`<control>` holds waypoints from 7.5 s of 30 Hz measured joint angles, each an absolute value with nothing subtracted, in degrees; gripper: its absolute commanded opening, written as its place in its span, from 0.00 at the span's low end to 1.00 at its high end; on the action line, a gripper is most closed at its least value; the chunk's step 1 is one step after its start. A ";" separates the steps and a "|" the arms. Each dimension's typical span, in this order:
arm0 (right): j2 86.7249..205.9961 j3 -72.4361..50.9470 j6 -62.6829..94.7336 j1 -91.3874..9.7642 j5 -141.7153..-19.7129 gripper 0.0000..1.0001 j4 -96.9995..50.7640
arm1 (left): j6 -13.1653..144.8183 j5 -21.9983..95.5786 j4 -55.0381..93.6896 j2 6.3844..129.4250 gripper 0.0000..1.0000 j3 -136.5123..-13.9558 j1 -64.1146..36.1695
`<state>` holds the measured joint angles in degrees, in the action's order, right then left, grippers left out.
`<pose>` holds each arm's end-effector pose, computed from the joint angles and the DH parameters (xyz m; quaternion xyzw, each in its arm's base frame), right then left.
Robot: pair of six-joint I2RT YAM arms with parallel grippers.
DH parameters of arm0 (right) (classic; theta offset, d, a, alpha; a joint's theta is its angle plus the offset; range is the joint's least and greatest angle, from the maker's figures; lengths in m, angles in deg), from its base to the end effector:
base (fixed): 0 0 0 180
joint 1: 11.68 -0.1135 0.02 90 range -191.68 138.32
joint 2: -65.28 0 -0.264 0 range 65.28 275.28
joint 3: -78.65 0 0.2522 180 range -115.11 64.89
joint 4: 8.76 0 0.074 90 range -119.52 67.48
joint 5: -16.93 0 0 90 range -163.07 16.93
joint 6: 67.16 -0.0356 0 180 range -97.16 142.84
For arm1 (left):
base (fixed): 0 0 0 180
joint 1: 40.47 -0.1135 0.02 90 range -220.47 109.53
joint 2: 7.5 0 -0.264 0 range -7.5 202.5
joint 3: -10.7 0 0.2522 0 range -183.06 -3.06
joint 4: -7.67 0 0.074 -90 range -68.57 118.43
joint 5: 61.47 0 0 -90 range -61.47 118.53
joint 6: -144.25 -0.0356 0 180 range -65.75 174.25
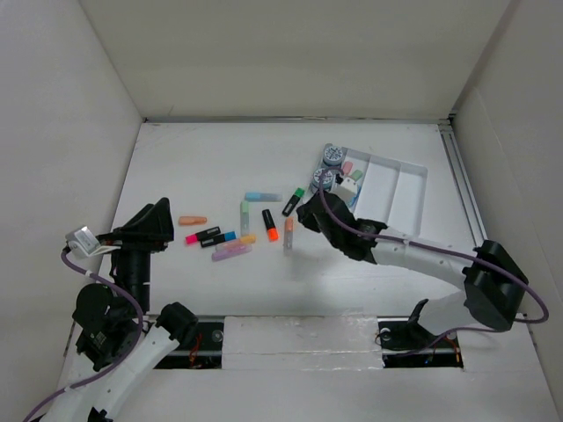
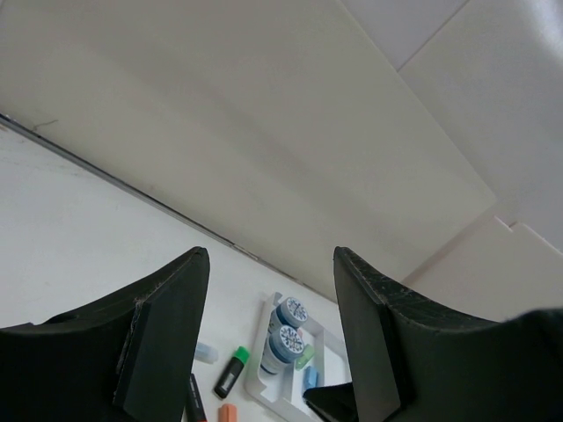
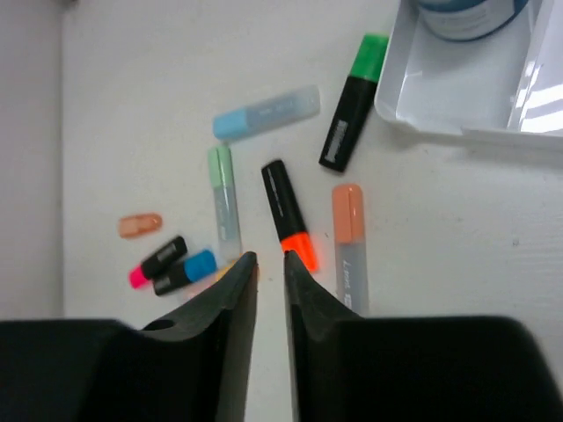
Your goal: Organize the desk
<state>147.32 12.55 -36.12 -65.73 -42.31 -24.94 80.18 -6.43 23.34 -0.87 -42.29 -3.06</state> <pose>0.1994 0.2439 0.2501 0.1644 0.8375 0.2610 0.4510 0.0287 0.0037 0.3792 -0.2125 0.4957 -0.3087 0.7835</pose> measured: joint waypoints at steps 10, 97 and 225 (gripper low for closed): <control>161.57 8.31 -35.35 -68.57 -43.27 0.59 -28.68 | 80.11 -6.34 23.32 -0.87 0.55 -42.27 -3.06; 184.08 -18.18 -7.71 -73.49 -67.10 0.63 -25.18 | 79.85 -4.42 22.90 -0.87 0.55 -42.07 -3.89; 201.31 -42.66 6.31 -81.62 -61.96 0.66 -37.02 | 80.05 -4.44 22.97 -1.30 0.54 -42.07 -3.96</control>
<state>201.31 -42.66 6.31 -81.62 -61.96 -37.02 80.05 -4.44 22.97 -1.30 -42.07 -3.96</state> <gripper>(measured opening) 0.650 0.545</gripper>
